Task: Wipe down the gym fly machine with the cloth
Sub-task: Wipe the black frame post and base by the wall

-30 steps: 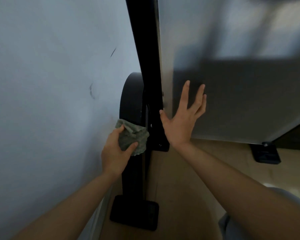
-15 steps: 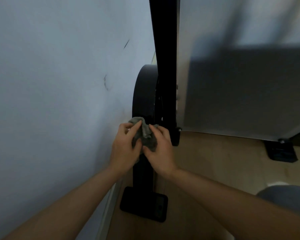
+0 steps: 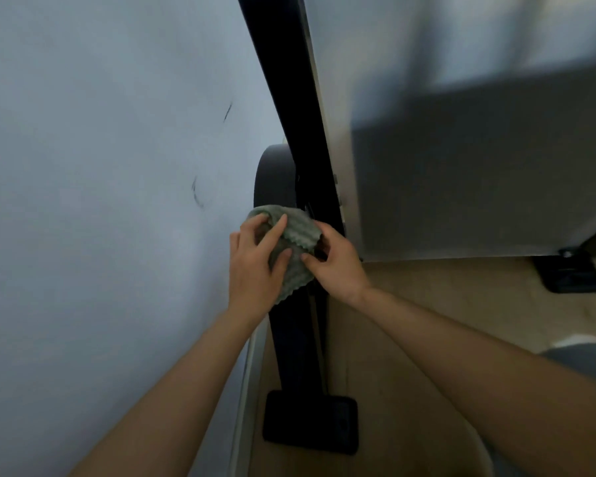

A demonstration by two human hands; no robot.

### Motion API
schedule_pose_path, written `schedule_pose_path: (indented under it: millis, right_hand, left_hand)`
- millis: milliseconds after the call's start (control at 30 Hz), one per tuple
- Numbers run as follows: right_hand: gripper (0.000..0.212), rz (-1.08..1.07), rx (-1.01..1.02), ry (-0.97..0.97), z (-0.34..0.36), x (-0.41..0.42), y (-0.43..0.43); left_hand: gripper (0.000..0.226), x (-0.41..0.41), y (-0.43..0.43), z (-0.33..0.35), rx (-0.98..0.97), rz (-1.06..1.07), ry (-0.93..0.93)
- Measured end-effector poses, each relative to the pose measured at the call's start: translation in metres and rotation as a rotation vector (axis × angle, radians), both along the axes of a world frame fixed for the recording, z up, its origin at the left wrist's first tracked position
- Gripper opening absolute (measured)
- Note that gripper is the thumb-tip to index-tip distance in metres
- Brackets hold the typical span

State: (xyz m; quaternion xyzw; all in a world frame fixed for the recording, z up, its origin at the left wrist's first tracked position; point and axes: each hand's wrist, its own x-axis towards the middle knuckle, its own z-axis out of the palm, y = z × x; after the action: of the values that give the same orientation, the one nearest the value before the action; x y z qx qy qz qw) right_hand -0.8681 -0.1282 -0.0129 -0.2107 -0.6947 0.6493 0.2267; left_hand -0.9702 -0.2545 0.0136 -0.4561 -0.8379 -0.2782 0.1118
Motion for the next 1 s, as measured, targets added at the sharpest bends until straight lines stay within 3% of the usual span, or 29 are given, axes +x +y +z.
schedule_pose_path:
  millis: [200, 600, 867, 1000]
  right_hand:
    - [0.051, 0.027, -0.014, -0.062, -0.025, 0.014, -0.007]
    - [0.038, 0.034, -0.101, -0.246, -0.078, 0.051, -0.053]
    - [0.052, 0.059, -0.171, -0.422, -0.131, 0.085, -0.101]
    - [0.057, 0.06, -0.204, -0.503, -0.159, 0.106, -0.122]
  left_hand:
    - [0.045, 0.017, -0.029, -0.031, -0.031, -0.079, 0.048]
    - [0.019, 0.06, -0.071, -0.065, -0.164, -0.09, -0.068]
    - [0.018, 0.106, -0.111, -0.128, -0.176, 0.082, -0.207]
    - [0.015, 0.133, -0.133, -0.158, -0.231, 0.22, -0.384]
